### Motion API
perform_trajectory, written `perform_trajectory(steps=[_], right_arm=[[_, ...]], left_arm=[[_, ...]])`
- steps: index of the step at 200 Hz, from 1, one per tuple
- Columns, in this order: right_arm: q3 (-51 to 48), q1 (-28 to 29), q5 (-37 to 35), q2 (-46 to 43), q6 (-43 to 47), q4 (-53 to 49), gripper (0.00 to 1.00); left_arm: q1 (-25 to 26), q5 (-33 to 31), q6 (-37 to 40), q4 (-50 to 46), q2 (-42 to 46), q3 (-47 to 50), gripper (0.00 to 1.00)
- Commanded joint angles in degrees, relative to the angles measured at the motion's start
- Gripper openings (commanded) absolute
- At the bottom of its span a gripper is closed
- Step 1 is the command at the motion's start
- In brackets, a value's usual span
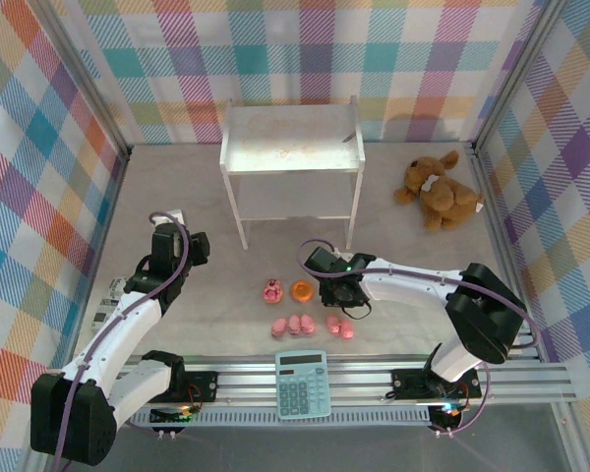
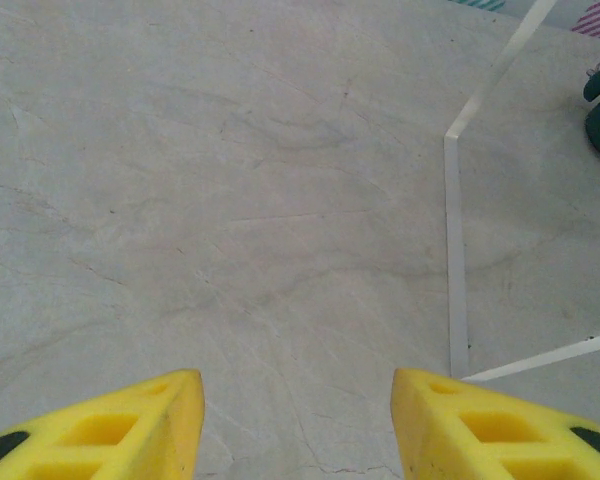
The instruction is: Place and organize the plastic toys onto the shelf
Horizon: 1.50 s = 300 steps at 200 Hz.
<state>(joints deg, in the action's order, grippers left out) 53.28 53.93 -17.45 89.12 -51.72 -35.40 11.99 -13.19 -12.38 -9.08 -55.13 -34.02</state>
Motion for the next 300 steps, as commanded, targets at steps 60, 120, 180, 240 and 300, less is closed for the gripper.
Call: perform_trajectory(steps=[60,120,180,240,300], right_arm=[[0.6,-0.3,0.0,-3.8,2.6,-0.3,0.08],[8.3,-0.4,-3.4,-5.4,8.1,-6.9,0.08],[18.5,-1.3,-9.3,-7.7,15.8,-11.2,0.08],[24.4,-8.9,-6.9,-6.6,23.5,-7.8,0.08],[29.2,-10.4,-6.3,-3.3,27.6,-7.0,0.08]], left_arm=[[0.7,-1.0,0.7,-0.1,-0.2,-2.0,0.52],[0.7,-0.6,0.7,-0.8,-1.0,-3.5,0.51],[0.7,0.4,0.4,-1.3,-1.5,-5.3,0.51],[0.7,0.8,0.5,-2.1,-1.7,-6.6,0.51],[0.7,0.8,0.4,-1.8,-2.2,-6.8,0.51]])
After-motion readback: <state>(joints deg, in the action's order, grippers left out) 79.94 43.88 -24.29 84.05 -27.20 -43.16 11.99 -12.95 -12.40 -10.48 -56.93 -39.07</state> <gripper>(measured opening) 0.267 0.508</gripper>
